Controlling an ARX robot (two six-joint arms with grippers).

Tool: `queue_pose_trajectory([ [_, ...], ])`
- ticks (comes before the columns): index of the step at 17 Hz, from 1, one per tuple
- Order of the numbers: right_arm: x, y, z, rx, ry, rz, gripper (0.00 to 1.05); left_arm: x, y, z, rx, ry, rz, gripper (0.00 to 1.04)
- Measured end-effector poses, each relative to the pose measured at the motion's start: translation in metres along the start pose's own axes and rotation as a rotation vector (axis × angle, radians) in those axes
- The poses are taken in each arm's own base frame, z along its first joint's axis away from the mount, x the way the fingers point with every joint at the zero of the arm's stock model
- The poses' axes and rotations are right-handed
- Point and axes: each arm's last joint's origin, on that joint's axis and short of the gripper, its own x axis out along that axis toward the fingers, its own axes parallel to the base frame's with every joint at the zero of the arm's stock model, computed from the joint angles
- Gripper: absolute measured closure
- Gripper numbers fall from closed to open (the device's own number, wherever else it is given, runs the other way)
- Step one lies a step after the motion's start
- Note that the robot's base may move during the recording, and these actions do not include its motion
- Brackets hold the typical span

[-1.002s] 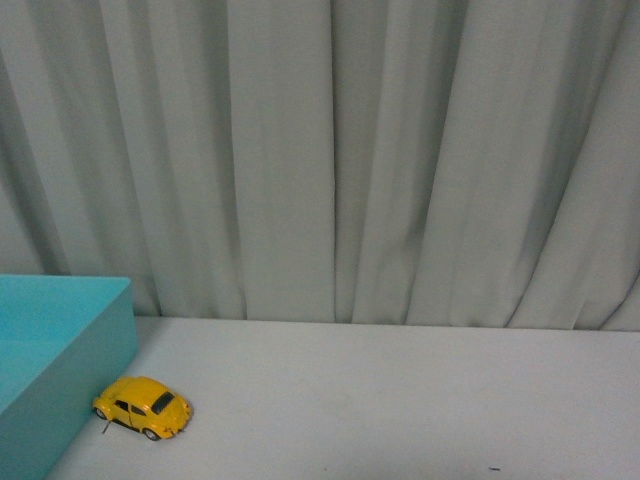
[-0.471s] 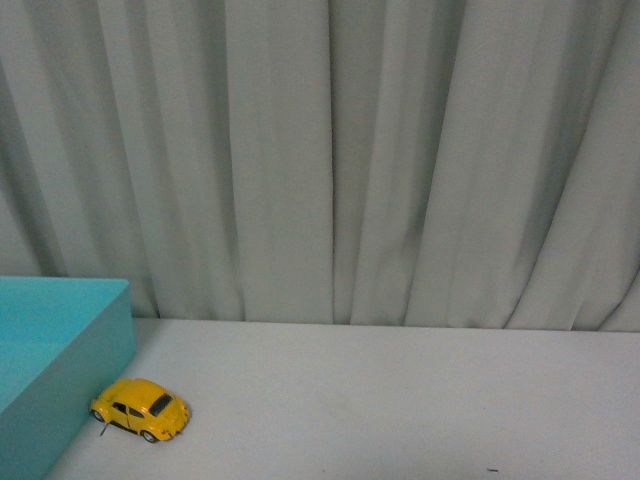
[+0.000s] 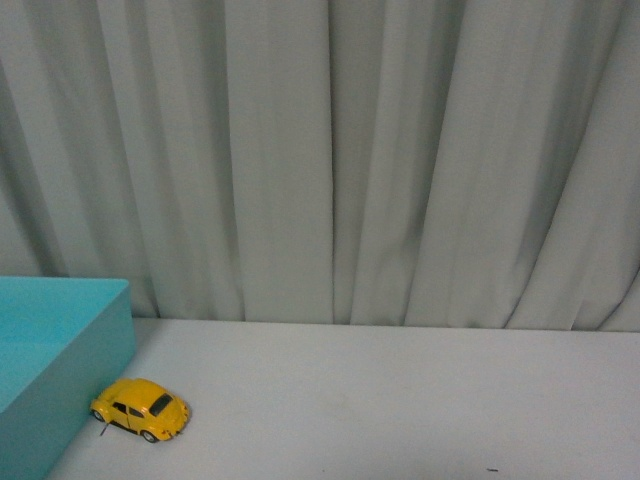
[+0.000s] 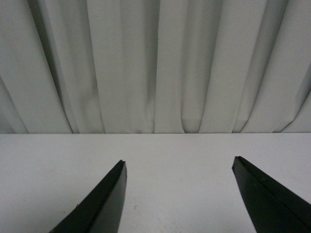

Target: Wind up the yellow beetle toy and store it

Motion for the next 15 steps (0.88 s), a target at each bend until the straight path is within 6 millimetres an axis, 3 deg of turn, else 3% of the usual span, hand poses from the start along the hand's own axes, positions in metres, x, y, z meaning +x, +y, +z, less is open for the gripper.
queue_pose_trajectory([
  [4,0.0,0.0,0.0,0.0,0.0,0.0,0.04,0.0,0.0,0.0,0.0,0.0,0.0,0.07],
  [5,0.0,0.0,0.0,0.0,0.0,0.0,0.07,0.0,0.0,0.0,0.0,0.002,0.0,0.07],
  [6,0.0,0.0,0.0,0.0,0.0,0.0,0.07,-0.001,-0.001,-0.001,-0.056,0.206,-0.016,0.07],
  [7,0.0,0.0,0.0,0.0,0.0,0.0,0.07,0.004,-0.007,0.014,-0.154,0.442,-0.011,0.07],
  [9,0.0,0.0,0.0,0.0,0.0,0.0,0.07,0.019,-0.018,0.059,-0.188,0.342,-0.048,0.07],
  [10,0.0,0.0,0.0,0.0,0.0,0.0,0.07,0.033,-0.021,0.085,-0.171,0.253,-0.053,0.07],
  [11,0.0,0.0,0.0,0.0,0.0,-0.001,0.07,0.049,-0.024,0.095,-0.151,0.228,-0.078,0.07],
  [12,0.0,0.0,0.0,0.0,0.001,0.0,0.07,0.065,-0.027,0.097,-0.111,0.239,-0.096,0.07],
  [15,0.0,0.0,0.0,0.0,0.001,0.0,0.07,0.147,-0.035,0.099,0.092,0.302,-0.148,0.07],
])
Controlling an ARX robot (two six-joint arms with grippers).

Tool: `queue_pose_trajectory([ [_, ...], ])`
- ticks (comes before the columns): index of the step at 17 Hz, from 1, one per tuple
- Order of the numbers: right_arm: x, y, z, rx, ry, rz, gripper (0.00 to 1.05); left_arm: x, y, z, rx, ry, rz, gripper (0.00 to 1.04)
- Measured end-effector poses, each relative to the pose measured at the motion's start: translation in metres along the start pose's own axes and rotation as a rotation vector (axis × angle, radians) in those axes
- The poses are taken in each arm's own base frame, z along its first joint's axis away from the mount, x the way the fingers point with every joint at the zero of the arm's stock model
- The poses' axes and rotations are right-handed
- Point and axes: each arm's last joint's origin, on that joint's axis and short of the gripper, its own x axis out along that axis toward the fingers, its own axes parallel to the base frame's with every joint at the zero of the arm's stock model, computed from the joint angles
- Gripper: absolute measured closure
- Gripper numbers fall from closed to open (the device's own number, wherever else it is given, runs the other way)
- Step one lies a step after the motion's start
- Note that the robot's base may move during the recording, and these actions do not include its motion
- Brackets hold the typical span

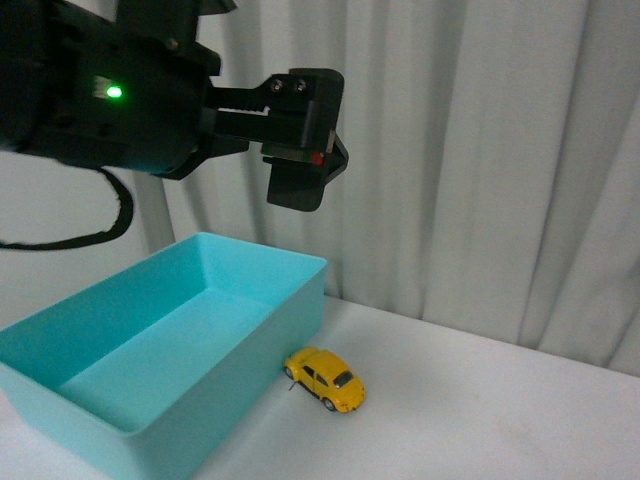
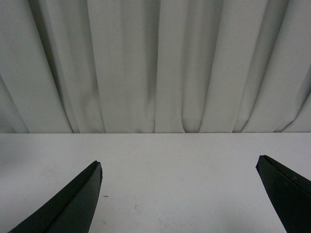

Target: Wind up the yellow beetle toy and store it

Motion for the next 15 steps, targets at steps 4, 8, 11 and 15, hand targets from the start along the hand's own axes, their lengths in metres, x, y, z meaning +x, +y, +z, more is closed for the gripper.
queue_pose_trajectory([
  [4,0.0,0.0,0.0,0.0,0.0,0.0,0.07,0.107,-0.017,0.014,0.409,0.138,-0.168,0.07],
  [8,0.0,0.0,0.0,0.0,0.0,0.0,0.07,0.16,-0.028,-0.014,0.943,0.29,-0.317,0.07],
  [11,0.0,0.0,0.0,0.0,0.0,0.0,0.07,0.179,-0.017,-0.036,1.308,0.398,-0.478,0.07],
  [15,0.0,0.0,0.0,0.0,0.0,0.0,0.07,0.194,-0.004,-0.037,1.545,0.388,-0.554,0.07],
])
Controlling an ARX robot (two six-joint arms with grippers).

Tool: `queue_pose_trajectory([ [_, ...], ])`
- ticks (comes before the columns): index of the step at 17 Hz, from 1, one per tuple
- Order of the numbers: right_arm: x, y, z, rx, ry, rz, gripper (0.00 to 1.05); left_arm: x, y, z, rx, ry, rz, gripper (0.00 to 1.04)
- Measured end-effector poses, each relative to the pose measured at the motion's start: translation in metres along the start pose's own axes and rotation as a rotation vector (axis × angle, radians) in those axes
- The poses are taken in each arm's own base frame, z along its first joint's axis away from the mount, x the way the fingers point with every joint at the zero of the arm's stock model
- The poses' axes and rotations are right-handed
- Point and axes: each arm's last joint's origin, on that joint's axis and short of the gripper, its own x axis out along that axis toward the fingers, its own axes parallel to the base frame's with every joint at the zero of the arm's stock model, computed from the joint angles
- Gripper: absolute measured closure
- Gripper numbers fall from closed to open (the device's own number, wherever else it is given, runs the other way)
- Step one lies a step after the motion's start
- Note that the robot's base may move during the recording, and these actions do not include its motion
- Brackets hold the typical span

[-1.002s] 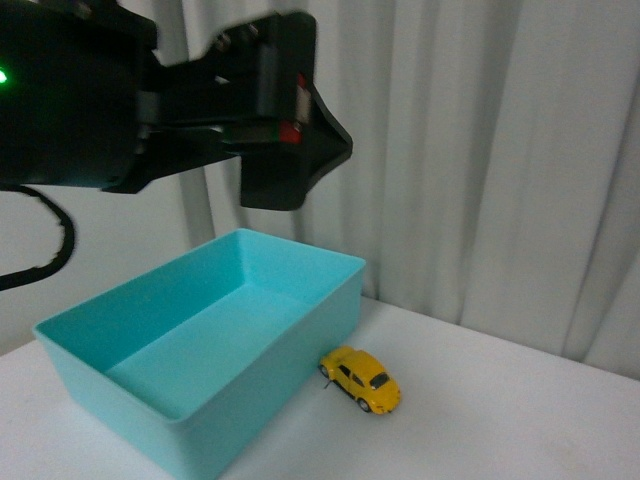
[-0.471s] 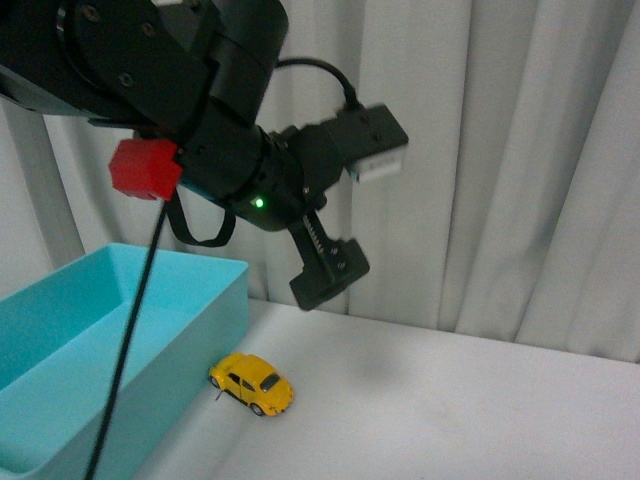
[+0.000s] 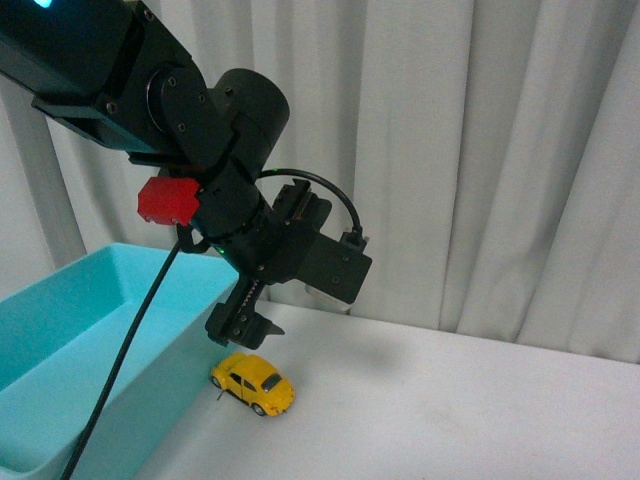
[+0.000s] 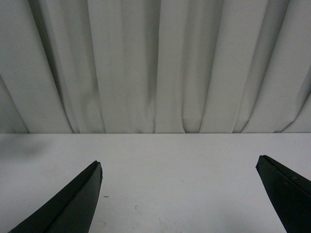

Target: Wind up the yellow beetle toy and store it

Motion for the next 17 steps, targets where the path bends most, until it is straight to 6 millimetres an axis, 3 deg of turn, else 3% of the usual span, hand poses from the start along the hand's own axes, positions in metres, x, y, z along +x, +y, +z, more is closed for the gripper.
queue_pose_trajectory([
  [5,0.0,0.0,0.0,0.0,0.0,0.0,0.07,0.018,-0.025,-0.013,0.006,-0.01,-0.169,0.07],
  [8,0.0,0.0,0.0,0.0,0.0,0.0,0.07,0.025,-0.03,-0.024,-0.013,0.009,-0.177,0.07],
  [15,0.0,0.0,0.0,0.0,0.0,0.0,0.07,0.036,-0.041,-0.028,-0.026,0.007,-0.218,0.07],
  [17,0.0,0.0,0.0,0.0,0.0,0.0,0.07,0.049,-0.049,-0.035,-0.038,0.022,-0.235,0.07],
])
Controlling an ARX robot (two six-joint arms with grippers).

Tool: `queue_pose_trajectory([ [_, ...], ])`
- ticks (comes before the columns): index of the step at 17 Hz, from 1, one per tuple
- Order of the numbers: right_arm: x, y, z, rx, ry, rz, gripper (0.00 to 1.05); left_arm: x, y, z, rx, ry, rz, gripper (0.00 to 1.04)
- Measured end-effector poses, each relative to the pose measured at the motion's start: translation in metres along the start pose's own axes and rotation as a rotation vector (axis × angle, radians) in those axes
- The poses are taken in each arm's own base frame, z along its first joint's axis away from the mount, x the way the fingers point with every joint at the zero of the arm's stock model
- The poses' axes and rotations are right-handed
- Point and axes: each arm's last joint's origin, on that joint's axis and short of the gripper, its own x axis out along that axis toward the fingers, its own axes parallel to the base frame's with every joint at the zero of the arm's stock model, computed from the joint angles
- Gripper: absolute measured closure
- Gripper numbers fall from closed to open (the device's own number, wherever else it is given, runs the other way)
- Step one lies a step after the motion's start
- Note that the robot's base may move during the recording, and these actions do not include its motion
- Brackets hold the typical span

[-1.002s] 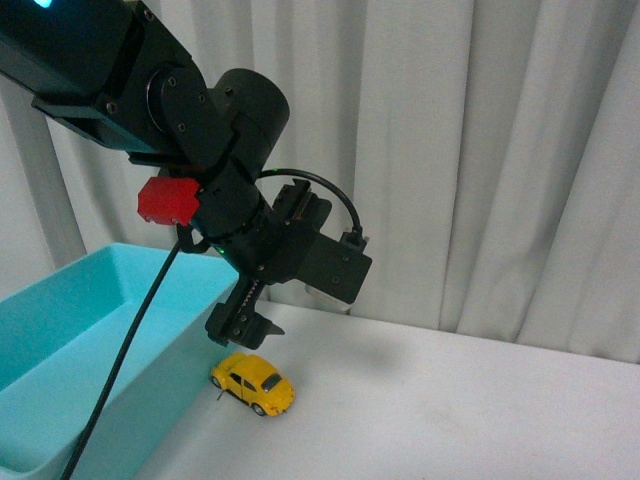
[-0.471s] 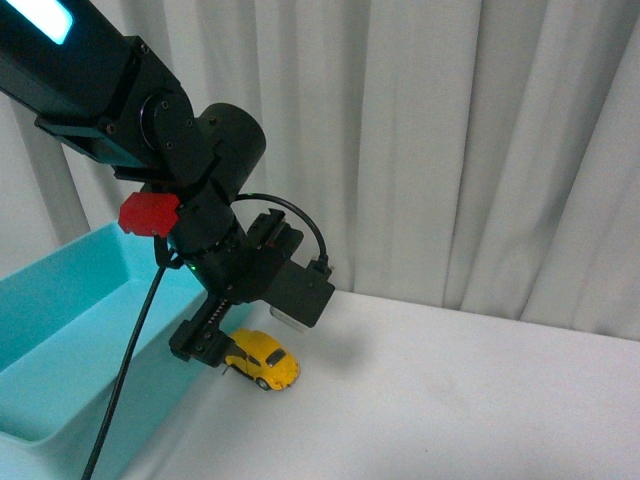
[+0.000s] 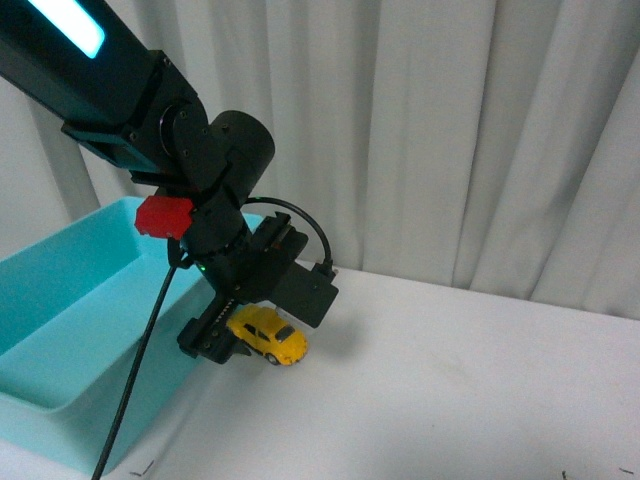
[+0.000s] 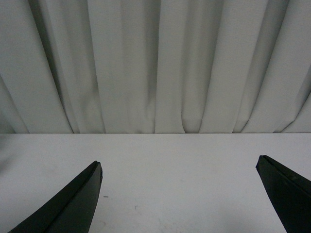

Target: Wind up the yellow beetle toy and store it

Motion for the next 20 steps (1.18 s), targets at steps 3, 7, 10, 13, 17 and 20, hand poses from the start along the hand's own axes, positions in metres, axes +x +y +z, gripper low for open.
queue_pose_trajectory([
  [3,0.0,0.0,0.0,0.0,0.0,0.0,0.07,0.009,-0.004,-0.004,-0.008,0.003,-0.01,0.31],
  [7,0.0,0.0,0.0,0.0,0.0,0.0,0.07,0.014,0.0,-0.001,-0.001,-0.018,0.009,0.63],
  [10,0.0,0.0,0.0,0.0,0.0,0.0,0.07,0.014,0.002,0.004,0.008,-0.052,0.017,0.64],
  [13,0.0,0.0,0.0,0.0,0.0,0.0,0.07,-0.047,0.017,-0.002,-0.177,-0.259,0.1,0.64],
  [17,0.0,0.0,0.0,0.0,0.0,0.0,0.07,-0.162,0.049,-0.065,-0.557,-0.44,0.404,0.65],
  [20,0.0,0.0,0.0,0.0,0.0,0.0,0.07,-0.191,0.028,-0.135,-0.981,-0.387,0.378,0.65],
])
